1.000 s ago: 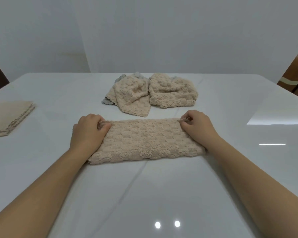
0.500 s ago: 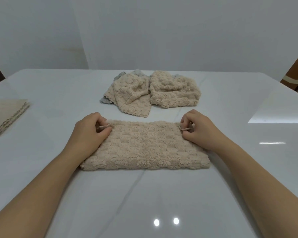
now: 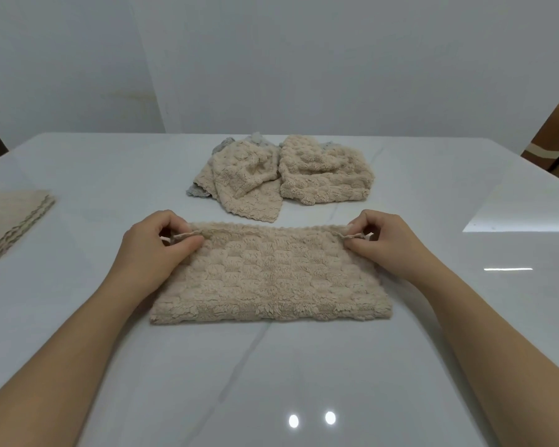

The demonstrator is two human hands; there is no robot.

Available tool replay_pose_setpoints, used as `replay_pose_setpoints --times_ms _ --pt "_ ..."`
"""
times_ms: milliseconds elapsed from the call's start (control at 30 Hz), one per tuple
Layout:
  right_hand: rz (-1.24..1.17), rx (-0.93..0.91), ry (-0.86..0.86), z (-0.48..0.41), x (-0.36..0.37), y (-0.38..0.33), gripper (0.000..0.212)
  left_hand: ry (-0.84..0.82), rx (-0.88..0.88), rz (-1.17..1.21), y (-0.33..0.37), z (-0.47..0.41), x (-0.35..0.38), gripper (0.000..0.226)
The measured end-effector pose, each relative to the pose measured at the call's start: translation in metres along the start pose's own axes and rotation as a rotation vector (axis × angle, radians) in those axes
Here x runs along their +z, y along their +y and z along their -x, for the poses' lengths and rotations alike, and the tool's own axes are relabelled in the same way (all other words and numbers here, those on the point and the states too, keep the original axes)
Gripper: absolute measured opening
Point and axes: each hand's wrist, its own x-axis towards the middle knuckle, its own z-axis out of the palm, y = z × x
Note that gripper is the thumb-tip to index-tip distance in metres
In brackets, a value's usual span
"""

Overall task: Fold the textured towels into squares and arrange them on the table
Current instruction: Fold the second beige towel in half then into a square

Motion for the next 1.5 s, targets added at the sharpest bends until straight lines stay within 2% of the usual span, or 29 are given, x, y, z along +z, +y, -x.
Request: replay_pose_setpoints --times_ms 100,367,500,633,667,767,800,933,1067,1133,1167,1233,1300,1433,1500 --pt "-0.140 0.031 0.022 0.002 -0.003 -0.002 0.016 -0.002 -0.018 0.112 -0.003 -0.001 -0.004 0.020" --pt "-0.512 0.086 0.001 0.004 -0.010 -0.003 0.016 0.029 0.002 0.210 0.006 -0.002 -0.015 0.030" --pt "-0.666 0.080 -0.020 0.002 -0.013 -0.002 0.034 -0.028 0.003 0.251 0.006 -0.002 -0.017 0.034" --pt "-0.674 0.097 0.005 0.000 -0.012 0.002 0.060 -0.071 -0.054 0.305 0.011 0.000 -0.013 0.010" --pt "-0.661 0.112 0.008 0.000 -0.012 0.001 0.056 -0.070 -0.073 0.348 0.011 0.001 -0.013 0.013" --pt "-0.625 0.127 0.010 0.002 -0.012 -0.002 0.015 -0.046 -0.122 0.468 0.013 0.001 -0.011 0.013" --pt "-0.614 0.121 0.034 0.002 -0.011 -0.003 0.008 -0.037 -0.121 0.479 0.013 0.002 -0.008 0.017" --pt "-0.623 0.148 0.032 0.007 -0.006 -0.016 0.016 0.023 -0.131 0.447 0.017 0.006 0.002 0.029" --pt "-0.663 0.228 0.020 0.014 -0.013 -0.030 0.018 0.051 -0.216 0.471 0.019 0.006 0.000 0.038" --pt "-0.575 0.255 0.053 0.014 -0.011 -0.028 0.018 0.056 -0.236 0.363 0.019 0.007 0.002 0.039" --pt "-0.415 0.242 0.094 0.012 -0.007 -0.024 0.019 0.071 -0.209 0.193 0.016 0.006 0.005 0.038" --pt "0.054 0.156 0.181 0.004 0.000 -0.010 0.021 0.117 -0.102 -0.269 0.009 0.002 0.010 0.036" --pt "0.339 0.088 0.201 -0.005 0.007 -0.001 0.020 0.163 -0.032 -0.549 0.002 -0.002 0.016 0.034" --pt "0.484 0.089 0.205 -0.016 0.015 0.010 0.019 0.195 -0.031 -0.661 0.000 -0.010 0.023 0.029" --pt "0.500 0.100 0.238 -0.017 0.018 0.013 0.025 0.220 0.016 -0.681 0.006 -0.012 0.023 0.031"
